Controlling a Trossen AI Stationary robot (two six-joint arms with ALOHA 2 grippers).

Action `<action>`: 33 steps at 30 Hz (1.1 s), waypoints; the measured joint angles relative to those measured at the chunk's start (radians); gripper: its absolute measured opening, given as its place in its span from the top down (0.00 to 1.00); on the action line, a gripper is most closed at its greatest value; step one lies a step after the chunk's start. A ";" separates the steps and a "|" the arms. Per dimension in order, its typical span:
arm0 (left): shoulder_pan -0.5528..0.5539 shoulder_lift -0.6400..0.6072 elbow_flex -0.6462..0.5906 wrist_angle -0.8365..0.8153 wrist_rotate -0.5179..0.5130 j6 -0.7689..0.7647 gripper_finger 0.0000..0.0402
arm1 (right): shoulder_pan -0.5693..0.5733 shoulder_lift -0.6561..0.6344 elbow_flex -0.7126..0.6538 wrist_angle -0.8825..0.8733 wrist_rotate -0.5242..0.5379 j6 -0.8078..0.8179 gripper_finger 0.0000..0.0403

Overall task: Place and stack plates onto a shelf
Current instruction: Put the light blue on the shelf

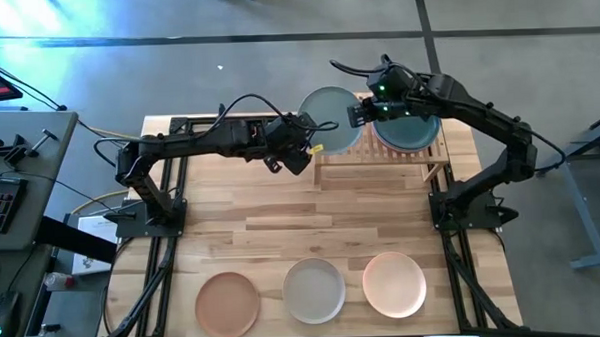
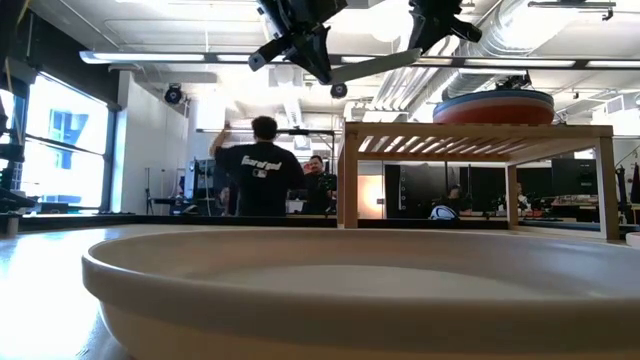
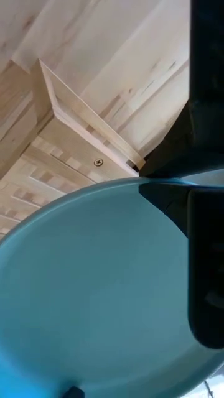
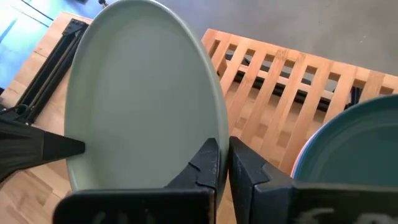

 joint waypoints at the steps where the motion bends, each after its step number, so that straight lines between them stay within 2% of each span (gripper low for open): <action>1: 0.000 0.000 0.000 0.000 0.000 -0.011 0.99 | 0.000 0.000 0.000 0.000 0.002 0.004 1.00; 6: 0.002 0.000 0.000 0.000 0.000 -0.073 0.97 | 0.000 0.000 0.000 -0.001 0.005 0.013 1.00; 14: 0.004 0.000 0.000 -0.003 -0.008 -0.147 0.82 | 0.000 0.000 0.000 -0.007 0.002 0.017 1.00; 19: 0.001 0.000 0.000 -0.002 -0.020 -0.292 0.76 | 0.000 0.000 0.000 -0.006 0.018 0.013 1.00; 28: -0.003 0.000 0.000 0.014 -0.156 -0.453 0.75 | -0.082 -0.001 0.000 -0.035 0.023 -0.041 1.00; 33: -0.002 -0.001 0.000 0.049 -0.206 -0.486 0.75 | -0.135 -0.001 0.000 -0.037 0.017 -0.093 1.00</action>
